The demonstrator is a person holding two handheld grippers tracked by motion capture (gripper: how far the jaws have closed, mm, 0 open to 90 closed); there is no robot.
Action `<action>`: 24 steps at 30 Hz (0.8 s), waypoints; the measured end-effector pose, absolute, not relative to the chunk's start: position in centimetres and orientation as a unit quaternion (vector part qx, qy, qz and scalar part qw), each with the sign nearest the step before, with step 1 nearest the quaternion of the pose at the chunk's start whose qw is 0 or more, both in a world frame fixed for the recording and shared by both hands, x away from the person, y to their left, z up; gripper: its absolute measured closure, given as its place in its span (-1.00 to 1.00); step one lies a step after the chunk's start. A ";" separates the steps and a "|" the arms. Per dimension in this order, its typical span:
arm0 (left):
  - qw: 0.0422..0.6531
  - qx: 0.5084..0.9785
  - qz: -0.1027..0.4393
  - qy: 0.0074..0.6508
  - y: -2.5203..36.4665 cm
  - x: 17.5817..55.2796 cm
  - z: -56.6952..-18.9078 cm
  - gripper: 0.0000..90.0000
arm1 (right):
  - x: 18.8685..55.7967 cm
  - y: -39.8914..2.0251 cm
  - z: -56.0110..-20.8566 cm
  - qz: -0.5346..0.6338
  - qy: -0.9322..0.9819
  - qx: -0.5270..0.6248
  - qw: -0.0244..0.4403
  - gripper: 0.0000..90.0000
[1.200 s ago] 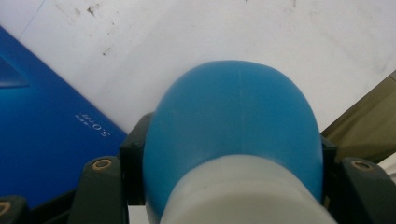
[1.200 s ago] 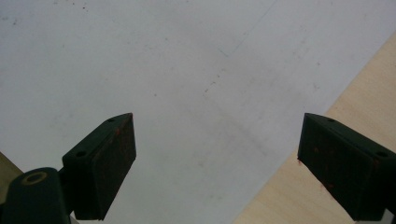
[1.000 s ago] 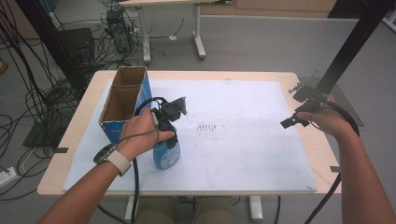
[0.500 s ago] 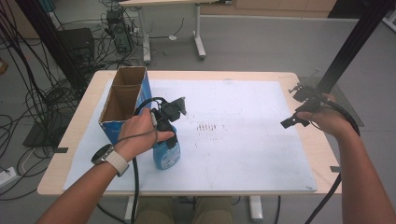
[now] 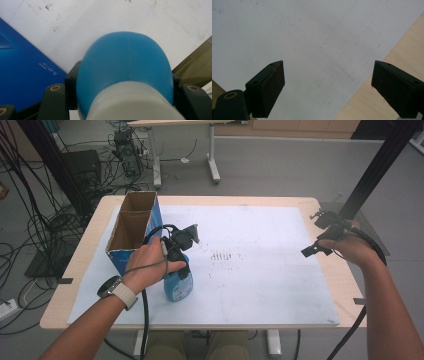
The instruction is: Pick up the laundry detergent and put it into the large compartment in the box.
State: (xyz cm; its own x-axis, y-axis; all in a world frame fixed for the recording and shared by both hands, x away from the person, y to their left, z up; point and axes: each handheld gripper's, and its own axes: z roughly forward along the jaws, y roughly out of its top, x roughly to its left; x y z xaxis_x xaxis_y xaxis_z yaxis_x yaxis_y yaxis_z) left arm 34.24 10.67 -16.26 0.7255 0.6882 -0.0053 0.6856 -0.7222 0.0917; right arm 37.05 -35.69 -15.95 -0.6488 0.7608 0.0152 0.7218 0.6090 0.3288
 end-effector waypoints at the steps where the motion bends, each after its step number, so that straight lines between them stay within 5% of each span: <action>1: 0.044 0.928 0.014 0.370 10.7 34.2 -16.3 -0.14 | 37.0 -35.7 -16.0 0.155 0.894 0.415 0.063 -0.74; 24: 0.046 0.927 0.016 0.371 10.8 34.0 -16.3 -0.14 | 37.2 -35.4 -16.0 0.155 0.895 0.413 0.062 -0.74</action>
State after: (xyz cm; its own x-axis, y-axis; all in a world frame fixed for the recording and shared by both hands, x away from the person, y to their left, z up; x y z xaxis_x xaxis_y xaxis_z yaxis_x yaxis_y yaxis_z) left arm 34.05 10.78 -16.29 0.7244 0.6894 -0.0040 0.6863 -0.7206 0.0981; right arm 37.24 -35.42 -15.97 -0.6505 0.7594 0.0165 0.7206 0.6101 0.3293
